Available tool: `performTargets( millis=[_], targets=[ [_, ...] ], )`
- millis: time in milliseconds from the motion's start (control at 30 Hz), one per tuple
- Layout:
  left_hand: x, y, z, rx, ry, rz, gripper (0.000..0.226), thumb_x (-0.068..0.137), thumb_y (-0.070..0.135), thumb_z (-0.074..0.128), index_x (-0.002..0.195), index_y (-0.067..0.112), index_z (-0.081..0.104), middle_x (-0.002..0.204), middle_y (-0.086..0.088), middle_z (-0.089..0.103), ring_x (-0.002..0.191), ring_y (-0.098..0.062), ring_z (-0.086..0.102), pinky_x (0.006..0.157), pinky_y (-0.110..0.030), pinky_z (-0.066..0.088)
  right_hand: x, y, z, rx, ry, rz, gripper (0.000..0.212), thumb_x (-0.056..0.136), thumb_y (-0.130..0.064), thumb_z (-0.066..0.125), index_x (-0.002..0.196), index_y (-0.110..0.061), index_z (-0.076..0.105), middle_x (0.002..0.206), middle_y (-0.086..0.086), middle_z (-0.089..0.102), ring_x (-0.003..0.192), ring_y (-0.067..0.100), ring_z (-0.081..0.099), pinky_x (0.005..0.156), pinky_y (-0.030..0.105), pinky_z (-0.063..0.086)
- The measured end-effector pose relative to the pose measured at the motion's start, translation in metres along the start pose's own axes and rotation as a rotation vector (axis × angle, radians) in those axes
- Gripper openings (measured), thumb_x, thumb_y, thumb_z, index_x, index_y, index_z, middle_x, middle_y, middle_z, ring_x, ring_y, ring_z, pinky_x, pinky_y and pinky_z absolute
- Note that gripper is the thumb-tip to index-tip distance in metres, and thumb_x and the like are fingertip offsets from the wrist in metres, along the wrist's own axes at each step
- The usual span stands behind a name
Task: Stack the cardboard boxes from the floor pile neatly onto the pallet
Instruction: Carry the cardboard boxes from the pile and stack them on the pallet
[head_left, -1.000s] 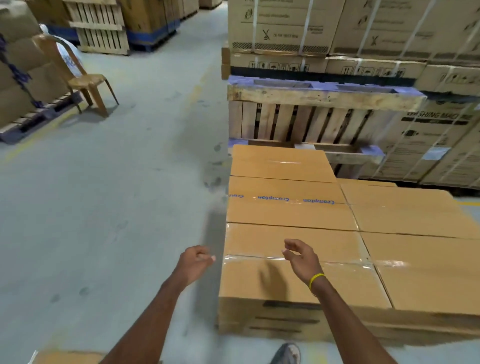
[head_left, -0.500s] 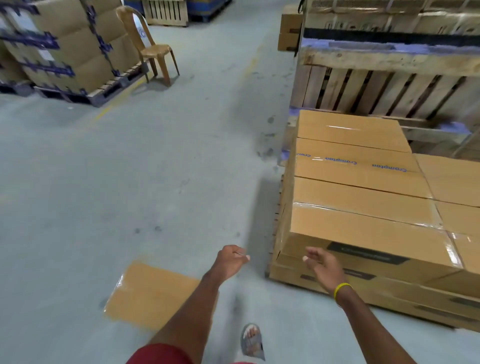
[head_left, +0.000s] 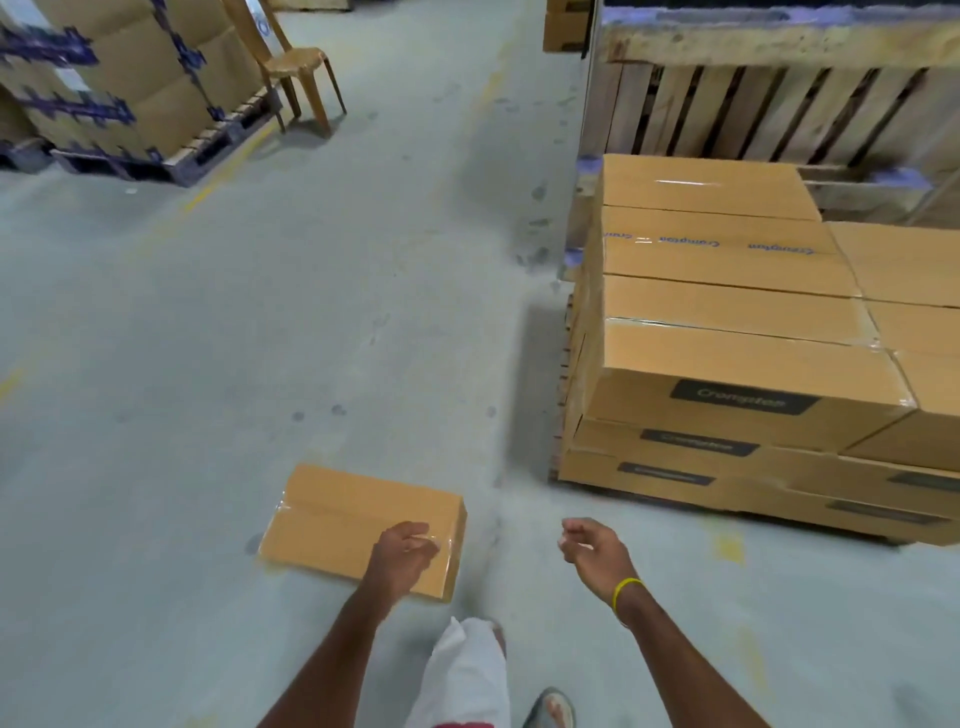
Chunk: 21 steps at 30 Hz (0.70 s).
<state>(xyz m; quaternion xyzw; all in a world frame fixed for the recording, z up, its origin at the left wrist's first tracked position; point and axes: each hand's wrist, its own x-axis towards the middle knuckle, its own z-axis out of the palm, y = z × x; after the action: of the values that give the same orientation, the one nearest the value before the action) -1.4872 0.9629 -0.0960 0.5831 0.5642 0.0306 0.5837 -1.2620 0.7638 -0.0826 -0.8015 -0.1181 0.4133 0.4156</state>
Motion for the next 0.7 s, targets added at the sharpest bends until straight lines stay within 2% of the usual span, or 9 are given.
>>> performTargets(
  millis=[67,233,333,400,467,567,633,700],
  targets=[
    [-0.003,-0.011,-0.021,-0.011,0.017,-0.003,0.031,0.090,0.006,0.079,0.115,0.012,0.063,0.083,-0.010,0.072,0.067,-0.022,0.064,0.050,-0.016,0.046,-0.014,0.002,0.022,0.003,-0.026,0.019,0.020,0.090,-0.008,0.069,0.097,-0.027,0.067,0.104,0.009,0.073,0.090,0.021,0.068,0.096,0.038,0.053],
    [0.006,-0.020,-0.080,-0.042,0.025,0.018,0.036,0.093,0.010,0.077,0.124,0.012,0.059,0.093,-0.013,0.072,0.074,-0.024,0.066,0.049,-0.015,0.044,-0.028,-0.004,0.077,0.002,-0.041,0.030,0.018,0.091,-0.016,0.069,0.098,-0.033,0.068,0.104,0.004,0.072,0.100,0.025,0.070,0.097,0.039,0.054],
    [0.026,-0.026,-0.120,-0.038,0.024,0.026,0.035,0.093,0.010,0.076,0.124,0.010,0.059,0.091,-0.013,0.072,0.077,-0.025,0.066,0.053,-0.018,0.044,-0.027,-0.017,0.110,-0.006,-0.020,0.059,0.017,0.092,-0.017,0.069,0.102,-0.030,0.067,0.106,0.003,0.072,0.102,0.024,0.070,0.099,0.039,0.052],
    [0.046,-0.032,-0.149,-0.036,0.023,0.039,0.035,0.093,0.011,0.077,0.124,0.009,0.060,0.087,-0.011,0.073,0.076,-0.025,0.067,0.051,-0.014,0.044,-0.022,-0.026,0.135,-0.011,0.012,0.076,0.017,0.092,-0.016,0.069,0.102,-0.030,0.067,0.107,0.004,0.072,0.103,0.024,0.070,0.100,0.039,0.051],
    [0.073,-0.044,-0.183,-0.014,0.008,0.033,0.035,0.093,0.011,0.077,0.124,0.008,0.062,0.076,-0.002,0.074,0.076,-0.025,0.067,0.052,-0.014,0.045,-0.015,-0.033,0.168,-0.005,0.060,0.106,0.016,0.093,-0.017,0.068,0.104,-0.028,0.068,0.109,0.005,0.072,0.102,0.025,0.070,0.097,0.038,0.052],
    [0.113,-0.061,-0.230,0.042,-0.022,0.028,0.035,0.093,0.013,0.077,0.125,0.007,0.064,0.066,0.011,0.074,0.076,-0.025,0.070,0.059,-0.023,0.048,-0.011,-0.036,0.220,0.029,0.146,0.143,0.019,0.098,-0.027,0.062,0.115,-0.021,0.069,0.115,0.005,0.071,0.101,0.025,0.070,0.096,0.037,0.052],
    [0.146,-0.074,-0.258,0.059,-0.049,0.019,0.033,0.094,0.010,0.075,0.124,0.006,0.065,0.064,0.011,0.074,0.071,-0.021,0.071,0.058,-0.023,0.048,0.002,-0.037,0.256,0.017,0.202,0.159,0.025,0.100,-0.032,0.058,0.120,-0.020,0.068,0.117,0.002,0.069,0.107,0.024,0.066,0.101,0.038,0.048],
    [0.160,-0.075,-0.277,0.041,-0.048,0.020,0.034,0.092,0.008,0.076,0.123,0.003,0.064,0.072,0.002,0.075,0.067,-0.020,0.069,0.057,-0.024,0.047,0.004,-0.043,0.276,0.026,0.228,0.150,0.026,0.102,-0.030,0.056,0.122,-0.017,0.067,0.115,0.000,0.067,0.108,0.021,0.061,0.097,0.030,0.043]
  ],
)
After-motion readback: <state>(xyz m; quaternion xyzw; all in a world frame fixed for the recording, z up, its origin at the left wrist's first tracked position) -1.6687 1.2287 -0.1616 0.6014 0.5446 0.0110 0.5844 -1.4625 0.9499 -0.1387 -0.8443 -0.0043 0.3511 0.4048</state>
